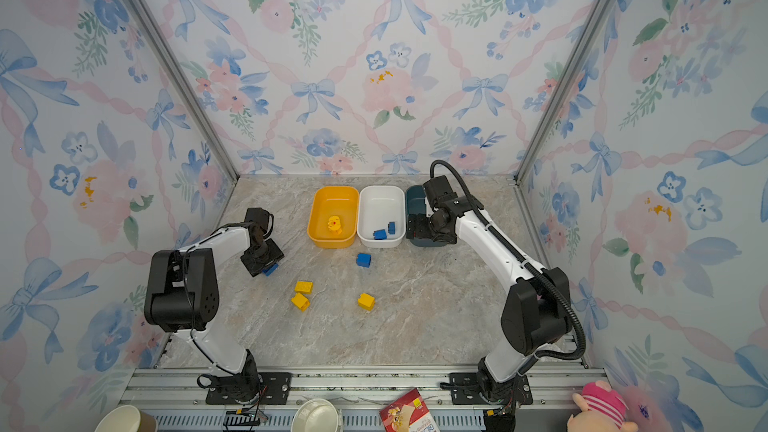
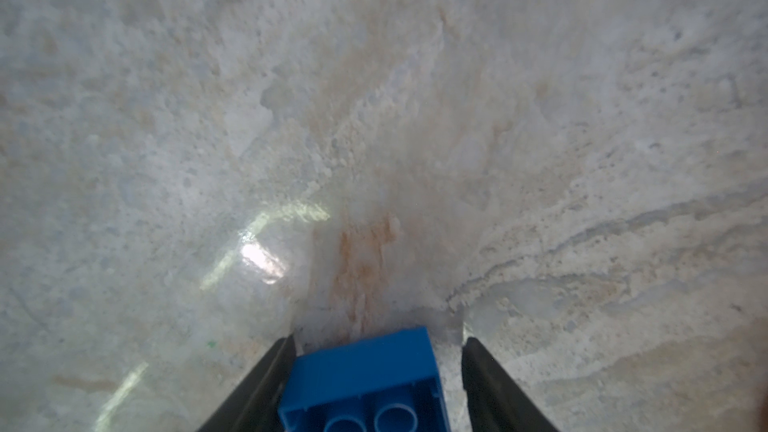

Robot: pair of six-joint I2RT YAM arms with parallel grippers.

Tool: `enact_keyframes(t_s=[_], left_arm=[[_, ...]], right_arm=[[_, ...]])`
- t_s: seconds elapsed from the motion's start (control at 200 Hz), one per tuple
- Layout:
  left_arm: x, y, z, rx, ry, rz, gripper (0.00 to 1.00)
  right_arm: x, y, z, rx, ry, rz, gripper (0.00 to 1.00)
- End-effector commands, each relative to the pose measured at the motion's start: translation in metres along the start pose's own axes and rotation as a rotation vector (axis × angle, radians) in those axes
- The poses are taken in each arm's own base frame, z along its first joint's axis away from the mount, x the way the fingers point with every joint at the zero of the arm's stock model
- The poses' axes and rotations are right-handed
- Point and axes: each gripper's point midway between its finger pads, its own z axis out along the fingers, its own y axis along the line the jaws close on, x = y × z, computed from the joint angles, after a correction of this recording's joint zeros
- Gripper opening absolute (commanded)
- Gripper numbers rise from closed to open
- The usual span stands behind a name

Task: Sort the legos into containers by color
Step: 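Lift and carry the blue brick over the white bin with the left gripper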

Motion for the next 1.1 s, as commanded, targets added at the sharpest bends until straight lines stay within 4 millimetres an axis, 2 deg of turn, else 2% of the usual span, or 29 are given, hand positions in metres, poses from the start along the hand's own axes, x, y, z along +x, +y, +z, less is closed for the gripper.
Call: enact_keyframes(t_s=[0.0, 0.315, 0.57, 0.815, 1.095], left_arm=[[-0.003, 0.004, -0.002, -0.015, -0.010, -0.012, 0.58], [0.001, 0.004, -0.013, 0.017, -0.020, -0.020, 0.44], [0.006, -0.016, -0.046, 0.107, -0.079, 0.022, 0.40], [0.019, -0.059, -0.096, 0.244, -0.166, 0.113, 0.39], [0.034, -0.133, -0.159, 0.405, -0.259, 0.246, 0.38]], right_arm=[[0.009, -0.004, -0.004, 0.011, 0.020, 0.014, 0.97], [0.010, -0.007, -0.003, 0.009, 0.027, 0.019, 0.97], [0.017, -0.009, 0.000, 0.000, 0.038, 0.029, 0.97], [0.029, -0.013, 0.002, -0.007, 0.051, 0.052, 0.97], [0.044, -0.014, 0.005, -0.026, 0.060, 0.082, 0.97]])
